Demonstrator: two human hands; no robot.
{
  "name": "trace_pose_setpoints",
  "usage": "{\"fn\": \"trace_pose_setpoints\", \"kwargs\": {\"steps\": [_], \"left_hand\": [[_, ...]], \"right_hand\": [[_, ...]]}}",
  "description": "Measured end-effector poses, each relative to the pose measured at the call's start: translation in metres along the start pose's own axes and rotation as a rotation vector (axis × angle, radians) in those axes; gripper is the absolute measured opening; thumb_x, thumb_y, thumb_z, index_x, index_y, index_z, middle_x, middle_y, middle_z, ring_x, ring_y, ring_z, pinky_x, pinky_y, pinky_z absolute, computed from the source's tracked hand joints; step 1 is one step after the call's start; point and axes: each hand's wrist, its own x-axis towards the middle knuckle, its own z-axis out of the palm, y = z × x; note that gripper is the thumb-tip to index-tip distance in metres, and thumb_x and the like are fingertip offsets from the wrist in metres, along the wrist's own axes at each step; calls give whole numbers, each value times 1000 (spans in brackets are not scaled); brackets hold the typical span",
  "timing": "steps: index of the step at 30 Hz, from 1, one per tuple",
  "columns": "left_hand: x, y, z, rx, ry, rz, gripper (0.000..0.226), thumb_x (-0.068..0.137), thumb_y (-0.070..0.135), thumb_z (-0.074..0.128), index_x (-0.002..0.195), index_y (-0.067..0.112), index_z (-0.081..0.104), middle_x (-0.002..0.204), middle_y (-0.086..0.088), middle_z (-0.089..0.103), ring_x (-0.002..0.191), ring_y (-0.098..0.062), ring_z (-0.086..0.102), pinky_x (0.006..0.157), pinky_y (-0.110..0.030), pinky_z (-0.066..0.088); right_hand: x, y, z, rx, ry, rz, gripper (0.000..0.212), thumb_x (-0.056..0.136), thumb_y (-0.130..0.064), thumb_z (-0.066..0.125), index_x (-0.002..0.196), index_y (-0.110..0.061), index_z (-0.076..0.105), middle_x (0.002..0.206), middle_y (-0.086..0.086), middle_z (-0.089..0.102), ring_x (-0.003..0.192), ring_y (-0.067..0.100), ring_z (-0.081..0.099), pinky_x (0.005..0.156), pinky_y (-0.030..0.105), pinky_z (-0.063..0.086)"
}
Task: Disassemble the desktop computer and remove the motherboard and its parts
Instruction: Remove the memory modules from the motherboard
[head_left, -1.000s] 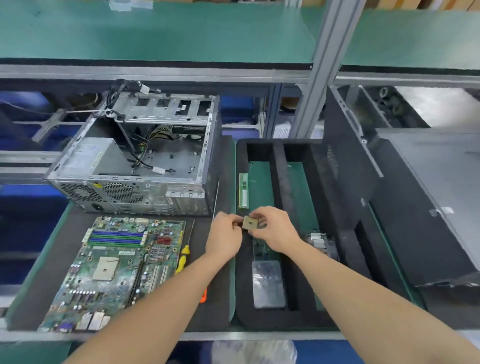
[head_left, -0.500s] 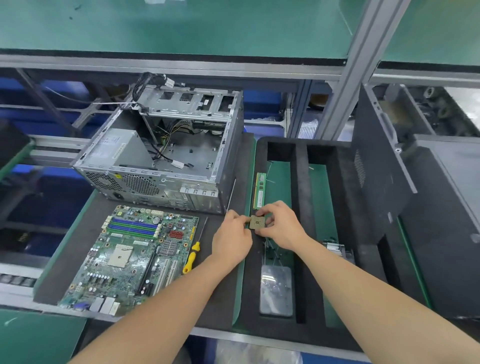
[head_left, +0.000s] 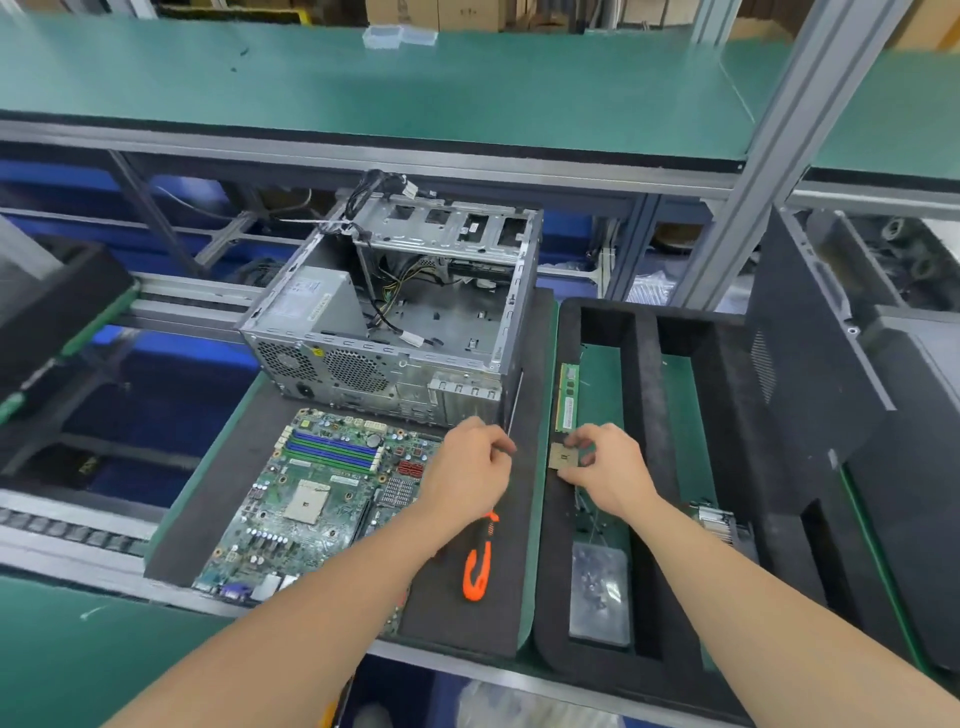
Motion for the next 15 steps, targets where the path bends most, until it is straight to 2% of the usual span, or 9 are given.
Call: {"fn": "trace_pose_setpoints", "kwargs": {"steps": [5, 8, 10, 13, 14, 15], "left_hand": [[-10, -43, -35, 31, 39, -47, 29, 94, 16, 54, 90, 34, 75, 99, 11, 60, 92, -13, 61, 78, -32, 52], [-14, -55, -45, 41, 33, -70, 28, 95, 16, 54, 92, 32, 77, 104, 9, 63, 85, -13, 61, 76, -35, 55], [-16, -60, -52, 40, 39, -86, 28, 95, 15, 54, 93, 31, 77, 103, 9, 64, 75, -11, 62, 72, -37, 57], [-17, -74, -70, 10, 67, -107, 29, 94, 12, 55, 90, 32, 76, 95, 11, 70, 53, -8, 60, 56, -35, 56], [-18, -82, -78, 11, 82, -114, 29, 94, 12, 56, 90, 32, 77, 97, 11, 71, 48, -5, 57, 51, -31, 52], [-19, -93, -88, 10, 101, -122, 29, 94, 12, 56, 90, 32, 77, 99, 10, 72, 46, -4, 54, 48, -26, 46]], "right_hand": [[4, -7, -1, -15, -8, 37, 36, 78, -14, 86, 109, -23, 69, 110, 3, 59, 85, 15, 61, 66, 21, 45], [-1, -14, -3, -46, -30, 58, 44, 78, -21, 86, 116, -24, 64, 118, 1, 49, 86, 16, 60, 71, 26, 46], [-9, -24, -4, -34, 62, 54, 42, 81, -27, 83, 116, -27, 60, 118, -3, 44, 79, 11, 59, 67, 24, 42], [-25, -53, 0, 16, 254, 8, 14, 87, -30, 71, 99, -27, 66, 102, -8, 60, 76, 5, 60, 64, 24, 41], [-30, -67, 3, 39, 257, -11, 4, 87, -30, 69, 91, -29, 67, 91, -11, 65, 76, 5, 61, 64, 22, 42], [-35, -83, 9, 49, 234, -33, 4, 87, -31, 67, 84, -31, 66, 81, -14, 66, 75, 4, 61, 63, 20, 42]]}}
